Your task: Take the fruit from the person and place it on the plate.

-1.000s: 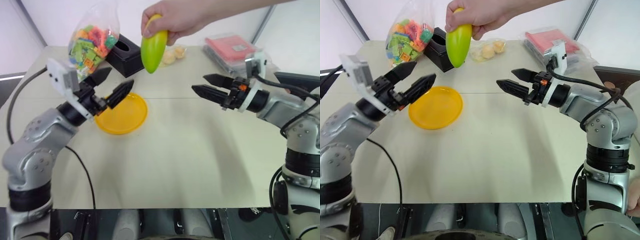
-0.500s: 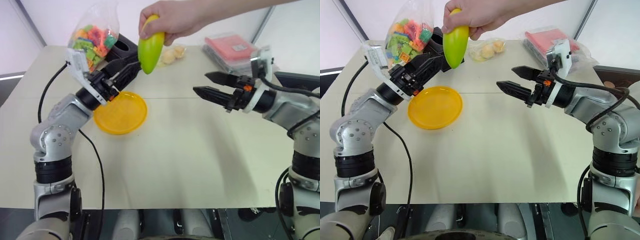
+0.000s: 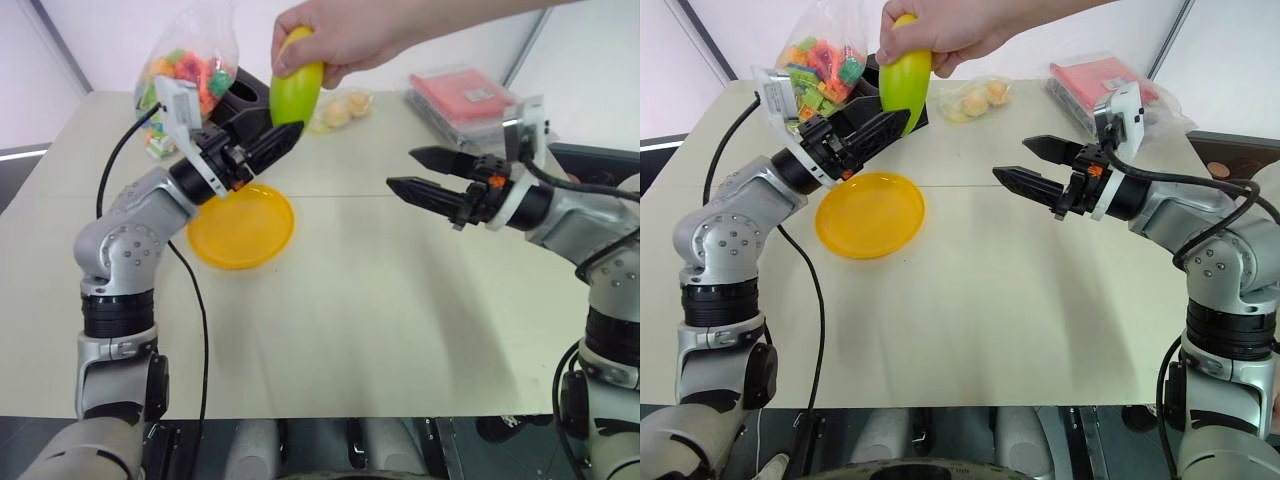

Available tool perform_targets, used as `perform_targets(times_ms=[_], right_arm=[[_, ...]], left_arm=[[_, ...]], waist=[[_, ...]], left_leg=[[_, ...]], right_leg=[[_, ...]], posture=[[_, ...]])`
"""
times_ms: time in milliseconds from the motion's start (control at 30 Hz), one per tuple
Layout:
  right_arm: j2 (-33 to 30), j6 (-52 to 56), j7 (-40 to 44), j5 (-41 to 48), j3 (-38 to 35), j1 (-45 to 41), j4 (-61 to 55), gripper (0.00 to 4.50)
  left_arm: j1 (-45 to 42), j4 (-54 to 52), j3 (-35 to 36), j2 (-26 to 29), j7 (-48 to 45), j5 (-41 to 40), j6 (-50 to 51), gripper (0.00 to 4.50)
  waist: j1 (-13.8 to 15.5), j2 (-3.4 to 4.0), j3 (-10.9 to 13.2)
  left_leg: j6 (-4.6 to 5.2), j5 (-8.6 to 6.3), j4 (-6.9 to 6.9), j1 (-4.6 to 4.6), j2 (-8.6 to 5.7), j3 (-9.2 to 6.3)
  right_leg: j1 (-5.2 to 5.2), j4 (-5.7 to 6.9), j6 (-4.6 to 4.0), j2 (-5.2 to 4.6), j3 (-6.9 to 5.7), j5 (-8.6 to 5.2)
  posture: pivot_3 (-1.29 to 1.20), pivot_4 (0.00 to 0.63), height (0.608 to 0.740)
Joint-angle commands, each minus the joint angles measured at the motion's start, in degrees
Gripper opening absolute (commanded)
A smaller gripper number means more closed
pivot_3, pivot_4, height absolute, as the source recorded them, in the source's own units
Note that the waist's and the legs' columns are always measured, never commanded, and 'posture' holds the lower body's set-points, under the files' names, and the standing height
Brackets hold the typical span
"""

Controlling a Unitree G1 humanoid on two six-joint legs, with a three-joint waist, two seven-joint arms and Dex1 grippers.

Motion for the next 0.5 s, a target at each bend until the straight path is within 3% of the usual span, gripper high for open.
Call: perform_targets(times_ms=[33,267,433,500], right_arm=[[-0.4,-1.6,-0.4,0.5,-1.4,0.0,-2.5,4.45],[-0.3,-2.4,-0.9,0.3,-1.0,1.1,-3.2,4.45],[-0.5,-2.5,-1.1,0.2,-0.9,1.3,-3.0,4.50],[-0.6,-2.6,-1.0,-0.1,-0.8,1.5,-2.9,4.50]], left_arm=[[-3.2,0.8,-0.3,-1.0,-1.0,1.5,-1.9,4.50],[-4.7,2.0,0.5,-2.0,-2.0,2.9,-2.5,4.50],[-4.5,1.8,0.8,-2.4,-2.0,3.3,-2.7,2.81],[-4.4,1.6,1.0,-2.6,-1.9,3.4,-2.7,2.75]], waist=[[0.0,-0.01,0.0],[0.0,-0.01,0.0],[0.0,-0.01,0.0],[0.0,-0.01,0.0]], left_leg=[[0.00,0.00,0.00,0.00,0.00,0.00],[0.00,0.00,-0.01,0.00,0.00,-0.01],[0.00,0.00,0.00,0.00,0.00,-0.01],[0.00,0.00,0.00,0.00,0.00,-0.01]], right_leg=[[0.00,0.00,0.00,0.00,0.00,0.00],[0.00,-0.01,0.00,0.00,0.00,0.00],[0.00,0.00,0.00,0.00,0.00,0.00],[0.00,-0.01,0.01,-0.01,0.00,0.00]], posture=[[0.00,0.150,0.731],[0.00,0.150,0.731],[0.00,0.150,0.731],[0.00,0.150,0.731]])
